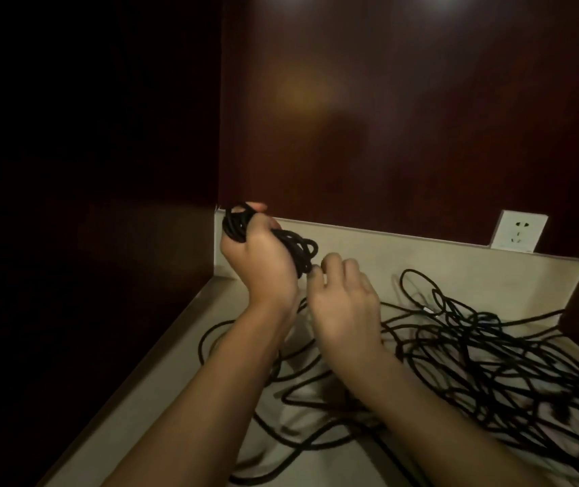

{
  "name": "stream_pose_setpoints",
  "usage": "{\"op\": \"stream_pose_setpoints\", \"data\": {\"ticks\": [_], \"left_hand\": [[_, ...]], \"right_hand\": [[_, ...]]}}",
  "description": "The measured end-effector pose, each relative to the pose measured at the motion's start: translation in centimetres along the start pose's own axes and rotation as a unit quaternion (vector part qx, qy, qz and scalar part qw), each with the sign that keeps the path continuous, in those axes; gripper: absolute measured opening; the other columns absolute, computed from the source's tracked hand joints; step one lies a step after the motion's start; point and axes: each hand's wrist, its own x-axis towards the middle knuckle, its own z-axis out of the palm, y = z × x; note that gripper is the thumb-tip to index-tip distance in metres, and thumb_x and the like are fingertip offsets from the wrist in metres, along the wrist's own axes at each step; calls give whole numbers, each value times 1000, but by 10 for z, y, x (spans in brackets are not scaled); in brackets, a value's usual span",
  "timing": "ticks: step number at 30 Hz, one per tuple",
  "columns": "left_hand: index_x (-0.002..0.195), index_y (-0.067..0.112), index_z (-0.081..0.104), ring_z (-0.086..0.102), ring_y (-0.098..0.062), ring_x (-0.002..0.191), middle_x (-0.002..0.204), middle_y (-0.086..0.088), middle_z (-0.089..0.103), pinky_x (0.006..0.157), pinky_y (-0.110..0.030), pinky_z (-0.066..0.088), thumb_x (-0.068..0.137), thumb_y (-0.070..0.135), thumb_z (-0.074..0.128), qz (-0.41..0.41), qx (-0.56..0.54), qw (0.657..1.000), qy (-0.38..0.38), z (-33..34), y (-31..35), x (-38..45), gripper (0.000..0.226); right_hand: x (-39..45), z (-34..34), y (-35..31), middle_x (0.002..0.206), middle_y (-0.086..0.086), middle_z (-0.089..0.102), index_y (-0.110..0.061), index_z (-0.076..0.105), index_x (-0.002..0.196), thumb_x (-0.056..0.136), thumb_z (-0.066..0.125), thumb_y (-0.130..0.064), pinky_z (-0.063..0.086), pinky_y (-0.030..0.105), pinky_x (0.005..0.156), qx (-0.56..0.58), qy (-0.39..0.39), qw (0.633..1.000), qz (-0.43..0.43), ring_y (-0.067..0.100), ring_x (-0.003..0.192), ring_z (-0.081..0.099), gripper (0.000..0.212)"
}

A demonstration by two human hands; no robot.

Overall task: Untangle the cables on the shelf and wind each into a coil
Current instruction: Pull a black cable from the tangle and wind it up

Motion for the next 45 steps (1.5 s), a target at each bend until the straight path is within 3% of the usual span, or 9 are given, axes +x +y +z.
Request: {"op": "stream_pose_setpoints", "data": {"ticks": [6, 16, 21, 25, 31, 33, 38, 41, 45], "left_hand": [[79, 15, 58, 52, -6, 62, 73, 1, 54, 61, -20, 44, 82, -10, 46, 15, -4, 999, -48, 9, 3, -12, 28], [86, 4, 57, 48, -19, 59, 64, -4, 51, 58, -32, 44, 67, -1, 47, -26, 11, 967, -252, -8, 9, -12, 22], [89, 3, 57, 44, -26, 63, 66, -5, 50, 60, -37, 39, 70, -2, 46, 79, 112, 922, -361, -16, 12, -4, 23], [91, 6, 58, 46, -23, 59, 67, -17, 49, 56, -33, 39, 73, -1, 48, 128, 218, 871, -422, -27, 11, 2, 22], [98, 7, 59, 48, -5, 58, 71, 13, 52, 58, -23, 37, 76, 7, 50, 287, 380, 736, -482, -32, 10, 5, 25], [101, 6, 60, 48, -4, 59, 74, 13, 53, 58, -22, 36, 77, 15, 49, 341, 401, 723, -448, -33, 11, 9, 28], [103, 1, 61, 47, -15, 60, 77, 0, 55, 57, -19, 36, 77, 16, 49, 420, 402, 730, -360, -29, 15, 8, 32], [107, 1, 60, 40, -8, 64, 81, 5, 50, 58, -13, 29, 78, 15, 51, 429, 425, 727, -328, -26, 10, 5, 33], [108, 4, 59, 48, -16, 64, 81, 1, 54, 57, -31, 39, 78, 15, 57, 416, 480, 700, -325, -32, -4, -2, 32]], "right_hand": [[9, -22, -25, 121, 6, 50, -11, 56, 127, 92, 59, -10, 39, 30, 70, 180, -68, 952, 240, 25, 106, 54, 35], [1, -8, 46, 86, 7, 62, -2, 68, 107, 102, 50, -15, 48, 38, 44, 250, 158, 955, -23, 25, 58, 59, 23], [11, -21, 55, 75, -7, 64, -14, 67, 94, 99, 51, -20, 47, 24, 58, 390, -59, 919, -16, 8, 63, 60, 18], [26, -38, 64, 61, -6, 59, -25, 65, 73, 100, 55, -12, 37, 15, 56, 538, -351, 765, -48, 1, 51, 47, 32], [24, -33, 67, 65, 3, 54, -12, 68, 97, 104, 48, -14, 33, 18, 45, 618, -482, 622, -2, 5, 46, 39, 22], [7, -33, 56, 62, -3, 57, -18, 66, 99, 105, 47, -19, 39, 23, 51, 593, -476, 648, 42, 7, 51, 47, 19], [-35, -26, 48, 75, -8, 60, -21, 51, 124, 101, 52, -26, 49, 37, 72, 367, -200, 908, 36, 15, 73, 60, 24], [-43, -18, 60, 80, -11, 56, -22, 50, 111, 98, 55, -25, 48, 34, 64, 330, -111, 938, 9, 13, 70, 58, 14], [-50, -3, 75, 83, -15, 54, -22, 54, 94, 95, 62, -20, 41, 23, 66, 357, -245, 900, -57, 1, 75, 53, 8]]}}
